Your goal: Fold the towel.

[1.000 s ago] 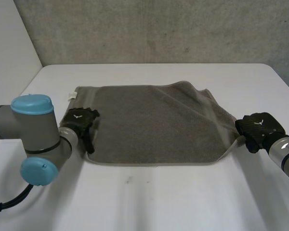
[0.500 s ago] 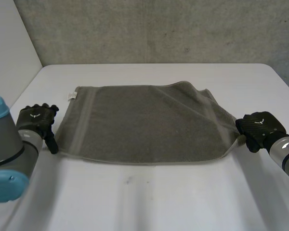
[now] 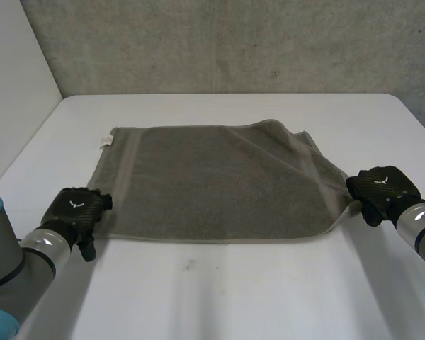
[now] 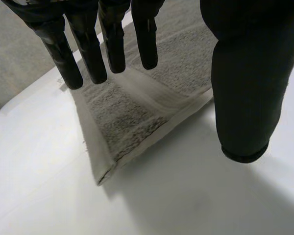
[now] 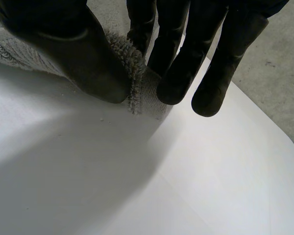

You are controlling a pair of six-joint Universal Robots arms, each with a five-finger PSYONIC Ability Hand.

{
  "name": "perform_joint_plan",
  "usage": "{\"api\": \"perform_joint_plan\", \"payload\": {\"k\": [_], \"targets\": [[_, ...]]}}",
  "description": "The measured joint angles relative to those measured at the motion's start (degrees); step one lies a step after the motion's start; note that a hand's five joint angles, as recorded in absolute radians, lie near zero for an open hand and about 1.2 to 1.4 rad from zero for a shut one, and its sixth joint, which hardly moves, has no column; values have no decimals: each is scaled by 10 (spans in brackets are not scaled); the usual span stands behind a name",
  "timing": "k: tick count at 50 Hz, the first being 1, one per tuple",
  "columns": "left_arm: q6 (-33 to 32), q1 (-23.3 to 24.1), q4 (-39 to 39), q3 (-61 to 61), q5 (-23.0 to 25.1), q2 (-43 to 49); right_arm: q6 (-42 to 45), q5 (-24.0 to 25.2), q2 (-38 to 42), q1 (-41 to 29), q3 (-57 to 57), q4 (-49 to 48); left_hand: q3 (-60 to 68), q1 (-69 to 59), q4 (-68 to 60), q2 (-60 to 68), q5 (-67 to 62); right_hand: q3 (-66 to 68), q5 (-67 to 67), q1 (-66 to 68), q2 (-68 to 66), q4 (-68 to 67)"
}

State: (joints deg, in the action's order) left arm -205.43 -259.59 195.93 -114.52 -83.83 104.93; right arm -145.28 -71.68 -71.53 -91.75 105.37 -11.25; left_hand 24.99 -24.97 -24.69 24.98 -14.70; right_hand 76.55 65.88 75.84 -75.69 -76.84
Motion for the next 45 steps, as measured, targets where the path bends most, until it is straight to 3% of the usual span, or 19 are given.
{"api": "perform_joint_plan", "payload": {"k": [5,15,45], "targets": [[-9,-16,54,-10,27,14,0,0,1,-1,1,0,81,-82,-84,82,-83,1,0,0,0,0],[-9,-24,115,4,64,57,0,0,1,0,1,0,110,-110,-113,110,-112,2,0,0,0,0],[-9,-27,26,30,65,56,3,0,5,0,-1,0,93,-93,-96,94,-96,2,0,0,0,0]]}}
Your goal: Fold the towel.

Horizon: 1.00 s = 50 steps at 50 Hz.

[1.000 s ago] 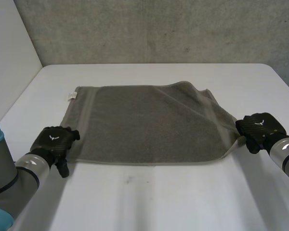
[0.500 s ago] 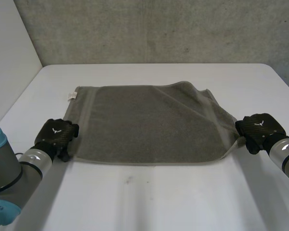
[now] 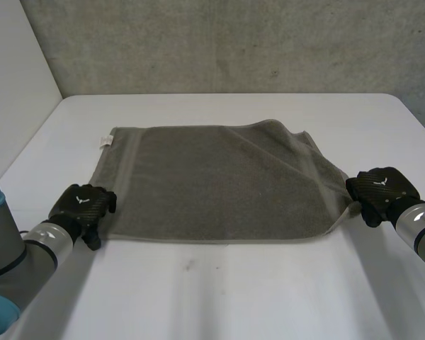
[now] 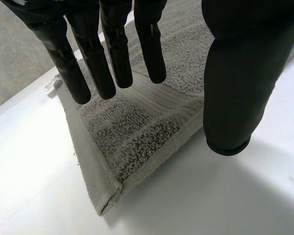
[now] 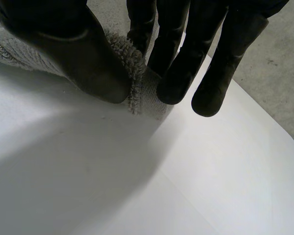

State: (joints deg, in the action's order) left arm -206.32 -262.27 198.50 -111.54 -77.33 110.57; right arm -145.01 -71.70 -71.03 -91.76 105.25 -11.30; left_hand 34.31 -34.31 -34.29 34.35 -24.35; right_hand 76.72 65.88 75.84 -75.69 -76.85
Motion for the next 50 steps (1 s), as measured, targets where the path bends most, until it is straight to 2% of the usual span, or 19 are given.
{"api": "perform_joint_plan", "payload": {"k": [6,11,16,21,28,34,39,44,50], "targets": [[0,0,10,17,0,26,0,0,0,0,-1,0,26,-26,-26,26,-25,0,0,0,0,0],[0,0,21,34,-1,49,0,0,1,0,-1,0,104,-104,-100,104,-97,0,0,0,0,0],[1,0,34,56,-1,67,0,0,1,1,-2,0,292,-291,-293,293,-291,0,0,0,0,0],[6,1,43,71,-2,62,0,-1,0,2,-2,0,344,-328,-345,344,-335,0,0,0,0,0],[10,1,56,69,-4,38,0,-1,-4,3,-2,1,352,-335,-353,352,-341,0,0,0,0,0],[8,-1,57,29,-2,-12,1,1,-28,4,-6,10,353,-336,-354,353,-343,0,0,0,0,0],[5,-16,44,-18,0,-89,13,7,-90,7,-17,46,353,-336,-354,353,-343,0,0,0,0,0],[5,-52,0,-59,12,-228,40,29,-177,20,-52,152,353,-340,-354,354,-346,0,0,0,0,0],[9,-87,-64,-72,63,-353,75,55,-246,53,-89,280,354,-341,-354,354,-346,0,0,0,0,0]]}}
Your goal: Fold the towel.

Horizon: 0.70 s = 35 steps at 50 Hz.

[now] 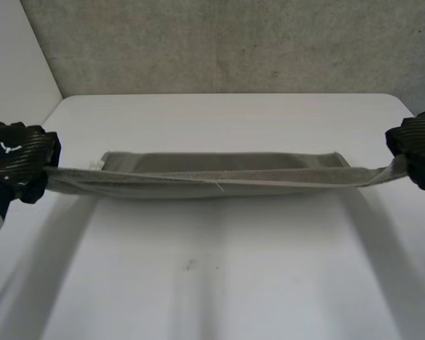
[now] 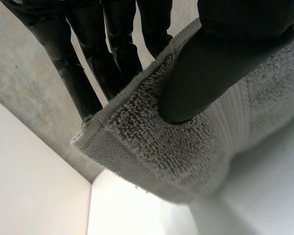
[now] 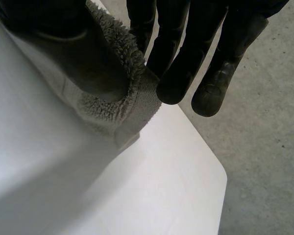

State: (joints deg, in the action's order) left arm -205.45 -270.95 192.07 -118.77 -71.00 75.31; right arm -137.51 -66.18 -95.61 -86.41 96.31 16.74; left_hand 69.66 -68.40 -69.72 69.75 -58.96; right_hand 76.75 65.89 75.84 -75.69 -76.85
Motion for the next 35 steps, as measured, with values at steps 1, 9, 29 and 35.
{"api": "perform_joint_plan", "payload": {"k": [1,9,29,35], "targets": [[1,-6,-10,-1,11,-12,7,4,-6,7,-5,15,0,0,0,0,0,0,0,0,0,0],[4,-24,-27,5,52,20,47,6,34,25,-26,33,0,-2,0,0,0,0,0,0,0,0],[54,67,24,335,-62,456,51,-78,417,-99,-322,-14,0,-5,0,0,-2,0,7,0,0,0],[61,90,22,429,-76,528,41,-132,494,-129,-410,-46,-28,30,28,-27,21,-165,-164,-168,173,166]]}}
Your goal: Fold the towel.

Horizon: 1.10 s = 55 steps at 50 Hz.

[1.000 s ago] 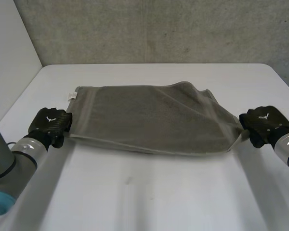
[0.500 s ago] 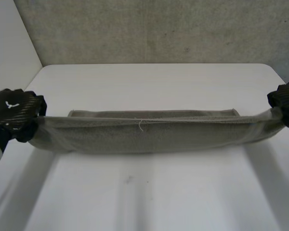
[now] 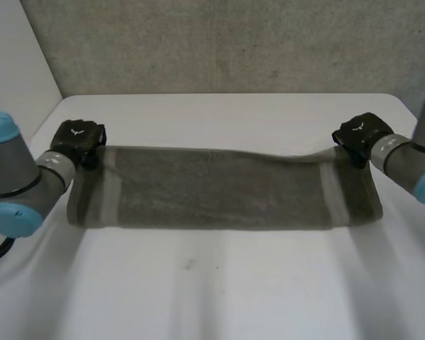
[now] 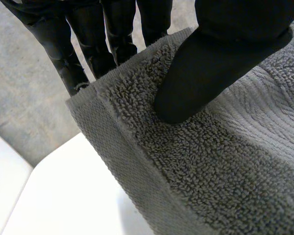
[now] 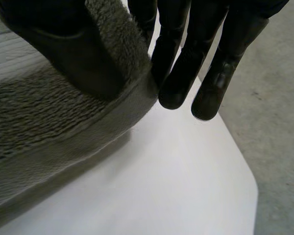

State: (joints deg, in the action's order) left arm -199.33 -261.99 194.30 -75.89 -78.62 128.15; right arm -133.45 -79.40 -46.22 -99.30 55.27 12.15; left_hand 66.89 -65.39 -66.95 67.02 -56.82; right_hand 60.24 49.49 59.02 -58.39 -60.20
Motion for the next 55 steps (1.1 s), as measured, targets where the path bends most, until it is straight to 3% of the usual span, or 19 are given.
{"api": "perform_joint_plan", "payload": {"k": [5,8,12,18,27,34,41,49,55], "targets": [[1,15,0,54,-1,43,-1,-61,49,-13,-61,-6,-430,420,434,-437,442,-394,-407,-382,383,387],[1,21,-1,69,-2,56,-4,-103,71,-17,-93,-5,-533,518,533,-534,525,-463,-459,-447,442,451],[2,23,-2,66,-4,50,-17,-134,72,-18,-103,-2,-564,545,565,-566,546,-463,-459,-451,442,451],[1,21,-4,15,-6,1,-64,-136,16,-15,-51,-3,-572,551,572,-573,549,-463,-459,-454,442,451],[4,3,2,-158,-4,-145,-109,-51,-155,-8,164,-27,-574,554,574,-575,550,-460,-456,-451,440,450],[31,-5,44,-290,-3,-232,-110,5,-239,22,341,-75,-574,554,574,-575,551,-371,-352,-359,358,370],[81,-5,103,-354,0,-269,-101,16,-228,44,446,-186,-574,554,574,-575,551,-252,-241,-240,234,253],[102,-9,135,-369,0,-276,-67,8,-162,65,449,-271,-574,554,574,-575,551,116,126,136,-140,-119],[102,-15,136,-371,0,-276,-38,-19,-131,104,410,-257,-574,554,575,-575,551,163,180,178,-180,-166]]}}
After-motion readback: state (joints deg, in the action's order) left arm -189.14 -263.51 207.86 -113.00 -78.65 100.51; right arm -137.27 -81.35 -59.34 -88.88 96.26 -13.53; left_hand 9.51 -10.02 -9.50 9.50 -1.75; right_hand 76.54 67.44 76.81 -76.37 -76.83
